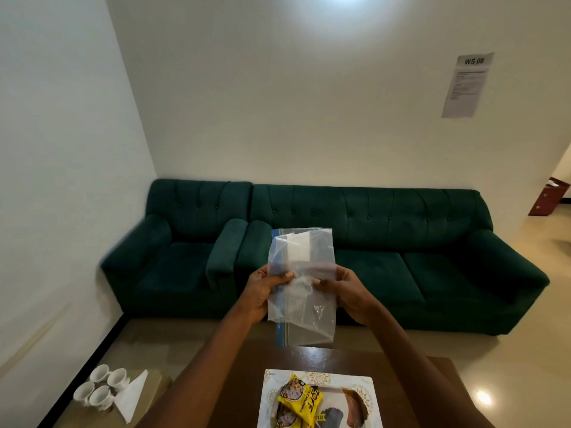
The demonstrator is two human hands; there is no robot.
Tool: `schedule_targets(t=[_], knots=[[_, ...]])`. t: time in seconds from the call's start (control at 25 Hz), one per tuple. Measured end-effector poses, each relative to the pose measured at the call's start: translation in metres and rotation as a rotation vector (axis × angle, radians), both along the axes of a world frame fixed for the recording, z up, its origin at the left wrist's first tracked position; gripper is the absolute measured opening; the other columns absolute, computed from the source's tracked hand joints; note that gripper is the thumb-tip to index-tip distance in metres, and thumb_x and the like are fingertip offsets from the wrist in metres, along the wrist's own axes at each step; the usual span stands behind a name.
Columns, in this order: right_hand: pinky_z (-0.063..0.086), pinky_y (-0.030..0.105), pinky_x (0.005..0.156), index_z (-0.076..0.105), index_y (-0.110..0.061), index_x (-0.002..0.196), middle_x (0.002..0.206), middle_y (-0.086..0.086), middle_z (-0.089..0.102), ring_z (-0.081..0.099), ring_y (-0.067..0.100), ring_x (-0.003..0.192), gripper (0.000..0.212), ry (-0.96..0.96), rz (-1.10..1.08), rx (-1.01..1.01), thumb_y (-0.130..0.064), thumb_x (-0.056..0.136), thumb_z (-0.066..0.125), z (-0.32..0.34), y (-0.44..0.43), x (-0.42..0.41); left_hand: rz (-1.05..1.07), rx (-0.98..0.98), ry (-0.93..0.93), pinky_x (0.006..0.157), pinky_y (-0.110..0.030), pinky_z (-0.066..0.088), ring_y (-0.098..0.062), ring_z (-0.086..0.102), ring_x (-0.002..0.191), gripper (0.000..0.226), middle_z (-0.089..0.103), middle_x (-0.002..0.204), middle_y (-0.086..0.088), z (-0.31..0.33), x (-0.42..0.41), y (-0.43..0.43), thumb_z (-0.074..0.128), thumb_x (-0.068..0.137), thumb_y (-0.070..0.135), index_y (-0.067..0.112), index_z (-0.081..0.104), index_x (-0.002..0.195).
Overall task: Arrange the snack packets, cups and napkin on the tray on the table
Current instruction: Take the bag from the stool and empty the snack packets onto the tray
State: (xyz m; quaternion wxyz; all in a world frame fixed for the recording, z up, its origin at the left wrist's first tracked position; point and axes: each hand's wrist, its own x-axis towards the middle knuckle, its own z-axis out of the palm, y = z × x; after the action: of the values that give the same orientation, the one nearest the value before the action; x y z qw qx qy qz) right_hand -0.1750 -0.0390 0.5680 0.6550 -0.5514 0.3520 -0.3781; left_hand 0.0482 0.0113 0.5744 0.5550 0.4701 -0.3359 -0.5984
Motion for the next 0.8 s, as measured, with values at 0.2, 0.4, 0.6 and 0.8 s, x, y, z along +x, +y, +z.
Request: schedule_targets(t=[0.2,0.4,0.6,0.8], knots=[[0.065,0.041,0.08,0.075,-0.006,0.121,0.117,0.017,0.076,0.077,0.031,0.101,0.031,-0.126,-0.033,0.124,0.004,0.094,0.065,-0.004,0.005,0.002,-0.248,0.002,0.075,0.102,-0.06,0.054,-0.042,0.065,0.119,0.049,0.066,0.132,-0.023,-0.008,0.01,0.014,0.072,0.092,0.019,0.011,0.059,0.138],[0.067,0.042,0.07,0.075,-0.001,0.103,0.1,0.017,0.078,0.078,0.03,0.085,0.018,-0.131,-0.096,0.144,0.009,0.094,0.062,-0.007,0.014,0.004,-0.166,0.056,-0.016,0.077,-0.037,0.064,-0.027,0.072,0.092,0.027,0.069,0.114,-0.02,-0.009,0.009,0.01,0.055,0.101,0.005,0.001,0.065,0.125],[0.064,0.035,0.058,0.076,-0.003,0.079,0.084,0.014,0.075,0.072,0.029,0.072,0.035,-0.186,-0.187,0.113,0.015,0.097,0.052,-0.007,0.019,0.013,-0.095,0.146,0.245,0.073,-0.037,0.063,-0.025,0.075,0.087,0.031,0.072,0.105,-0.017,-0.008,0.01,0.006,0.049,0.104,0.021,0.003,0.073,0.11],[0.067,0.04,0.076,0.079,-0.002,0.09,0.112,0.012,0.078,0.076,0.029,0.1,0.044,-0.21,-0.466,-0.067,0.026,0.088,0.045,-0.018,0.02,0.014,-0.145,0.126,0.693,0.109,-0.043,0.051,-0.039,0.061,0.128,0.068,0.054,0.147,-0.029,-0.048,-0.012,0.031,0.054,0.098,0.045,-0.006,0.056,0.142]])
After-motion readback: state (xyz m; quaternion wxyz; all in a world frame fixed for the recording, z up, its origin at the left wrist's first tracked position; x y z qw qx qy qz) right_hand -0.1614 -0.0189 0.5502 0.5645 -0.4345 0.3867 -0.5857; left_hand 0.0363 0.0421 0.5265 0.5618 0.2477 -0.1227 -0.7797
